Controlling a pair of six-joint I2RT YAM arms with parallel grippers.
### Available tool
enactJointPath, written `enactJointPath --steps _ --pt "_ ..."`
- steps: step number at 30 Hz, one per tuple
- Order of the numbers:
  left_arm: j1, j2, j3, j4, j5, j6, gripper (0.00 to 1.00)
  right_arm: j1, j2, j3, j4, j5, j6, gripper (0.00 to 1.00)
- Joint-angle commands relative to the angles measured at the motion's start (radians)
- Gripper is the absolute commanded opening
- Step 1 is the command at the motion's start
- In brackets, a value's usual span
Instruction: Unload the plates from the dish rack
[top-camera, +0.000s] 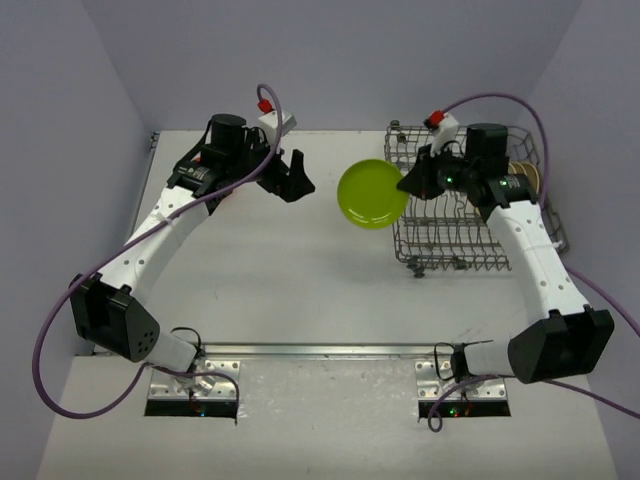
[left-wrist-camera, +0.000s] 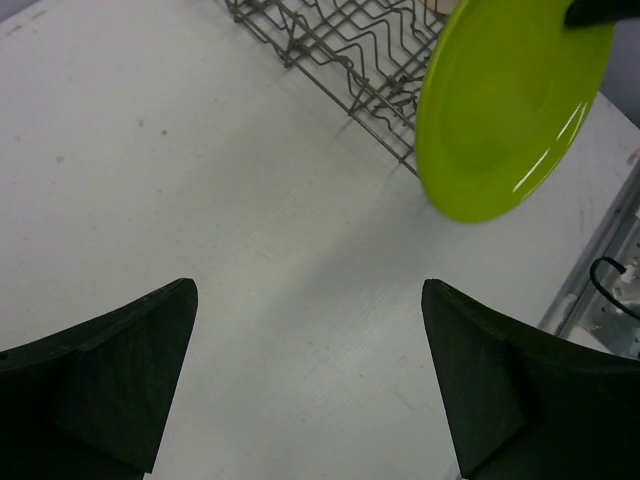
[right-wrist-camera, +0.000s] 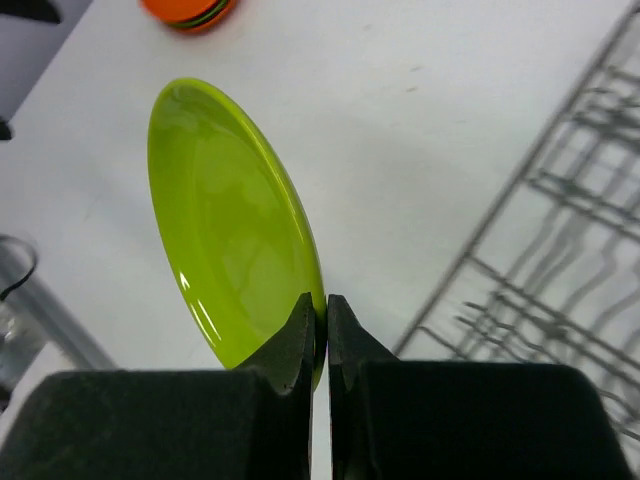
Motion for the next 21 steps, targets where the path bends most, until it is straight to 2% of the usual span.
enactJointPath --steps 1,5,14,18,20,21 --pt "0.002 -0.014 0.038 -0.007 0.133 -0.041 0.90 0.121 -0.050 -0.061 0.072 -0.083 0.095 0.00" --pt "-0.001 0.003 0.040 -0.031 0.157 -0.035 0.87 0.196 -0.036 -0.068 0.092 -0.083 0.130 0.00" --pt "-0.046 0.040 0.030 -0.082 0.174 0.005 0.81 0.235 -0.022 -0.065 0.093 -0.097 0.142 0.00" --pt "-0.059 0.047 0.014 -0.079 0.152 0.007 0.66 0.237 -0.026 -0.072 0.101 -0.099 0.145 0.00" --pt "-0.059 0.055 0.012 -0.080 0.147 0.005 0.54 0.237 -0.025 -0.068 0.101 -0.099 0.146 0.00" --pt "-0.058 0.059 0.013 -0.081 0.146 0.005 0.44 0.238 -0.026 -0.067 0.102 -0.093 0.147 0.00"
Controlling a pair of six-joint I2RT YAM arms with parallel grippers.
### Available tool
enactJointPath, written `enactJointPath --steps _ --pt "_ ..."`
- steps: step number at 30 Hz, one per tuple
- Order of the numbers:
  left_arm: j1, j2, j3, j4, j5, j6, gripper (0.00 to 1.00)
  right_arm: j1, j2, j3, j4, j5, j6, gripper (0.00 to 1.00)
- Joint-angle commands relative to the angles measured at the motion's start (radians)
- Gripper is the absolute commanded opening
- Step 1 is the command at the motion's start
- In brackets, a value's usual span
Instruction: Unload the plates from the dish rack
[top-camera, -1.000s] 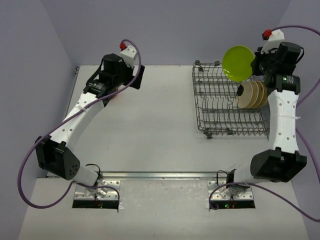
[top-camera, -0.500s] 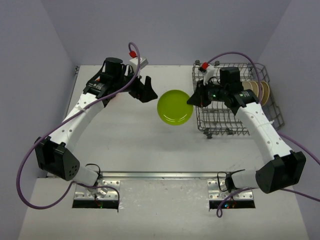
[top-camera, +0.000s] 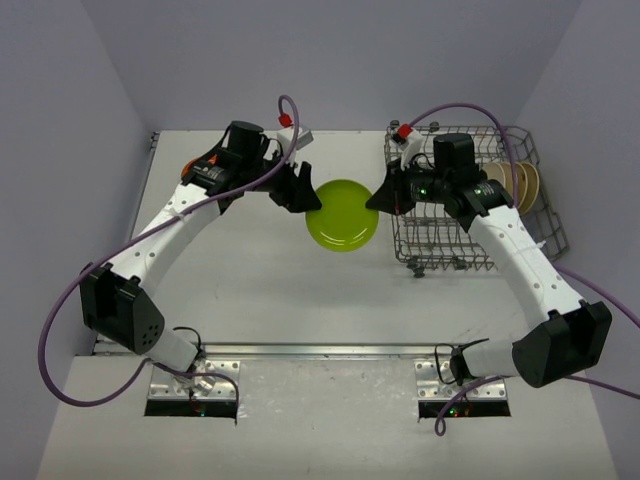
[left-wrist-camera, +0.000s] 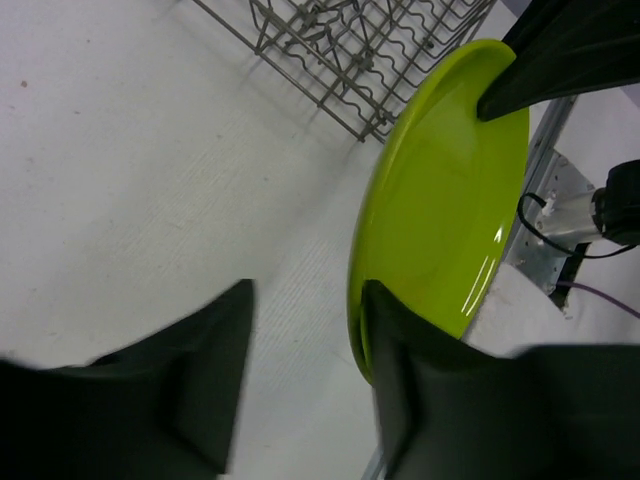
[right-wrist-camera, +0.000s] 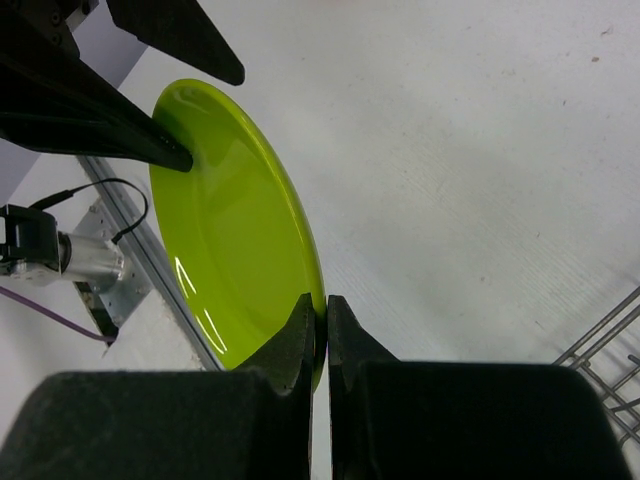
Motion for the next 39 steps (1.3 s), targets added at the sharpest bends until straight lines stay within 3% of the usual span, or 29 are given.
enactJointPath --steps 1,3,5,9,11,13,14,21,26,31,39 --pt "-0.004 0.010 0.005 0.017 0.006 0.012 0.34 0.009 -0.025 0.019 0.062 -0.016 0.022 0.00" --pt "-0.004 0.015 0.006 0.012 0.011 0.012 0.22 0.007 -0.025 0.021 0.065 -0.009 0.025 0.00" --pt "-0.003 0.024 0.008 0.002 0.019 0.016 0.03 0.008 -0.025 0.019 0.070 0.023 0.038 0.00" --pt "0.022 0.040 0.020 -0.022 0.026 0.026 0.00 0.004 -0.023 0.013 0.070 0.087 0.064 0.13" --pt "0.067 0.061 0.029 -0.035 0.035 0.030 0.00 0.000 -0.025 0.006 0.067 0.124 0.070 0.36" --pt "0.137 0.081 0.050 -0.038 0.042 0.019 0.00 -0.010 -0.030 -0.004 0.063 0.167 0.070 0.88" --pt "0.183 0.101 0.065 -0.038 0.044 0.010 0.00 -0.014 -0.030 -0.008 0.058 0.189 0.063 0.99" --pt "0.504 0.333 0.353 -0.101 -0.122 -0.038 0.00 -0.040 -0.032 -0.029 -0.002 0.285 0.002 0.99" --pt "0.661 0.541 0.562 -0.123 -0.221 -0.113 0.00 -0.087 -0.058 -0.072 -0.012 0.311 -0.024 0.99" --pt "0.724 0.697 0.698 -0.138 -0.247 -0.170 0.00 -0.132 -0.058 -0.075 -0.036 0.291 -0.034 0.99" --pt "0.740 0.748 0.665 -0.102 -0.249 -0.192 0.00 -0.168 -0.057 -0.065 -0.050 0.278 -0.048 0.99"
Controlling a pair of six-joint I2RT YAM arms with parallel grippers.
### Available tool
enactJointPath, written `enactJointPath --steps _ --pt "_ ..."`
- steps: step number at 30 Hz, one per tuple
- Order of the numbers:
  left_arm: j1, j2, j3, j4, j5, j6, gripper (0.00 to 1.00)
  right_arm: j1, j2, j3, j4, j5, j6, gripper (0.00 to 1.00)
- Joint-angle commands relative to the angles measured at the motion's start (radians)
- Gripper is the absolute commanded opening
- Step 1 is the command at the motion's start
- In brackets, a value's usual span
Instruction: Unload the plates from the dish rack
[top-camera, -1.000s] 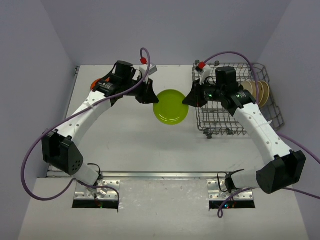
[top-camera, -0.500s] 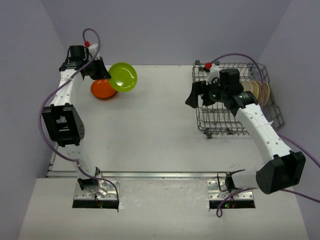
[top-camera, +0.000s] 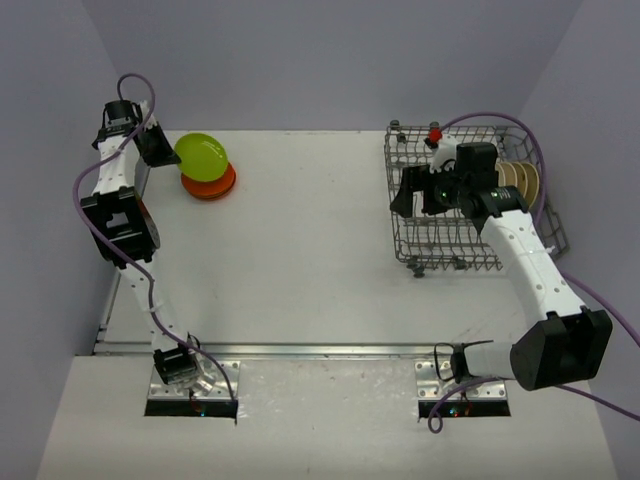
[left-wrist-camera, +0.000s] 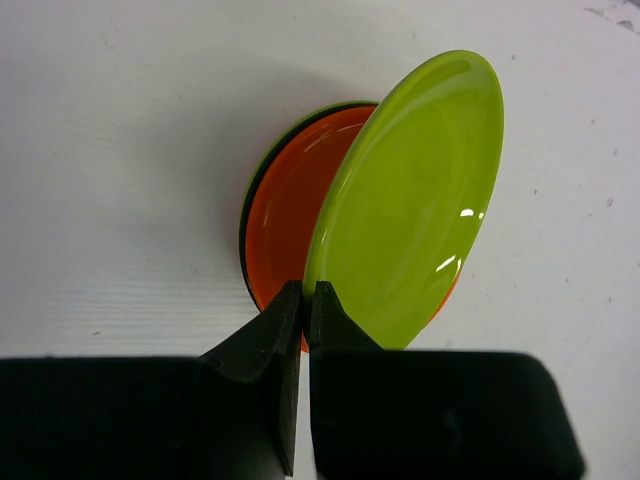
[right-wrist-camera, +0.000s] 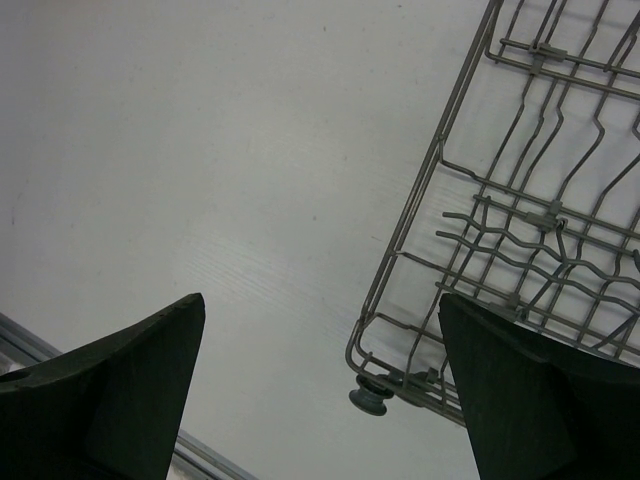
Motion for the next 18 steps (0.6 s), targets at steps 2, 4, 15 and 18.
enactJointPath --steps 2,4,15,18 --pt "-0.003 -0.023 -0.009 0.054 0.016 -0.042 0.00 -0.013 -0.024 0.014 0.007 -0.014 -0.017 0.99" --pt "-0.001 -0.017 -0.028 0.057 0.015 -0.045 0.00 -0.013 -0.020 0.019 0.005 -0.019 -0.013 0.99" --pt "-0.012 -0.154 -0.060 0.065 -0.085 0.009 0.65 -0.025 -0.044 0.064 -0.014 0.066 -0.055 0.99" --pt "-0.095 -0.290 -0.160 0.126 -0.249 0.116 0.68 -0.059 -0.047 0.072 -0.014 0.109 -0.072 0.99"
